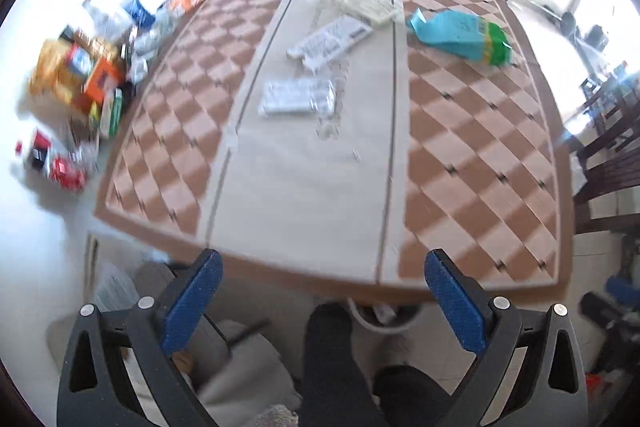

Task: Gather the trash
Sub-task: 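Move both grippers back over the table, then grasp the white printed card with the left gripper while the right grasps the blue snack bag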

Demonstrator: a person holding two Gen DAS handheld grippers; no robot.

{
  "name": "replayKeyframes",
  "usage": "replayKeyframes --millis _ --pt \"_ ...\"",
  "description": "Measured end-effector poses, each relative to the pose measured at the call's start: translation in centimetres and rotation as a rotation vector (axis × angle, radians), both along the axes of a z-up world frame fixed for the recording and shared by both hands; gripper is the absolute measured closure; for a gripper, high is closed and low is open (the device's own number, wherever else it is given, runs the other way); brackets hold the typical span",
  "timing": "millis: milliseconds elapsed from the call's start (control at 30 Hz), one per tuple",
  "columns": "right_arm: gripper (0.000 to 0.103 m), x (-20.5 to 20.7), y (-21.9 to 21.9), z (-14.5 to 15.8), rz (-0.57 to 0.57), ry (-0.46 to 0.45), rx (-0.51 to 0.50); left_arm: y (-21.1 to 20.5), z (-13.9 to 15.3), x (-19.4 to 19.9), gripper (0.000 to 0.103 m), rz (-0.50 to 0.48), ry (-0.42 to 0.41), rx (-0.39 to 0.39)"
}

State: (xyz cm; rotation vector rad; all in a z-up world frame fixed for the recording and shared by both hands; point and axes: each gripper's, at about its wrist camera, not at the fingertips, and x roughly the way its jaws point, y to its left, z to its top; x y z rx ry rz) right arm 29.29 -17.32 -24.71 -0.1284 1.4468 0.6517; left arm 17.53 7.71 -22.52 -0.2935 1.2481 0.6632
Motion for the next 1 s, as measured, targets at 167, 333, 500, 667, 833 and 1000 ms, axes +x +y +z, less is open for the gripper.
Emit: replayKeyframes --millis 167,333,500,667,833,1000 --pt "0.002 8.0 6.7 1.0 0.014 -0.065 -0.073 7.3 -1.5 7.2 0.000 -0.125 0.100 0.052" --pt "0.002 16.3 17.4 0.0 0.171 -0.151 -0.290 12.4 -5.8 15.1 0.000 -0.212 0.197 0.090" --pt "0.002 21.9 28.5 -5.2 0.421 -0.238 -0.563 15.5 -9.4 20.0 0.000 -0.195 0.214 -0.003" --pt "0.002 25.3 35.2 -10.2 0.663 -0.260 -0.754 17.8 -12.0 22.8 0.000 -0.202 0.239 -0.027" --pt "0.002 26.4 38.5 -14.7 0.896 -0.201 -0.866 20.1 -12.5 23.7 0.000 -0.167 0.215 -0.057" --pt "0.002 28.2 39.5 -17.4 0.921 -0.115 -0.904 21.4 -12.5 24.4 0.000 -0.206 0.191 -0.088"
